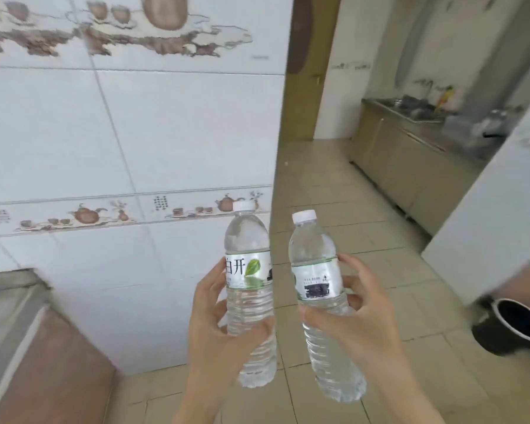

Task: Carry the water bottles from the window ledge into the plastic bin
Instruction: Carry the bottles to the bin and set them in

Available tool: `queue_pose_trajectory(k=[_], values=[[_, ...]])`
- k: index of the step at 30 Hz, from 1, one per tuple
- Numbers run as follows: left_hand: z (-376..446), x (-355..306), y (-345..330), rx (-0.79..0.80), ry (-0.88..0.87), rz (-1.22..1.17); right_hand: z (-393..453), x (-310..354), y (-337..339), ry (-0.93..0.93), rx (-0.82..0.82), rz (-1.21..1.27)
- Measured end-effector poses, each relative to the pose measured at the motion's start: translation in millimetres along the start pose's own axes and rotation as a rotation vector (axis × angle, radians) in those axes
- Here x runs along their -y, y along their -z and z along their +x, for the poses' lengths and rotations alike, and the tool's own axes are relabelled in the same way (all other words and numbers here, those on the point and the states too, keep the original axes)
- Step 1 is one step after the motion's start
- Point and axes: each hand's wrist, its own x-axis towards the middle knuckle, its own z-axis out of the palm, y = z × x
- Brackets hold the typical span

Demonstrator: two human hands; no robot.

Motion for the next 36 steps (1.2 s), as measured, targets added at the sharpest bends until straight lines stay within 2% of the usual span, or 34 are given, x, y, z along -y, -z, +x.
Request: queue_pose_trajectory(k=[9, 21, 29, 36], values=[[74.0, 22.2, -148.0, 0.260, 0.048, -0.041, 68.8, -38.2, 106.8, -0.068, -0.356, -0.055], [262.1, 52.6, -323.4, 0.619, 0.032, -0.094, 240.6, -63.9, 181.6, -0.111, -0.637, -0.057], [346.2, 64.3, -430.9, 0.723, 0.034, -0.125, 342.9, -71.2, 239.8, -0.140, -0.724, -0.028], [410.9, 87.3, -545.2, 0.705, 0.050, -0.151, 446.0, -107.2, 317.9, -0.135, -0.718, -0.032]])
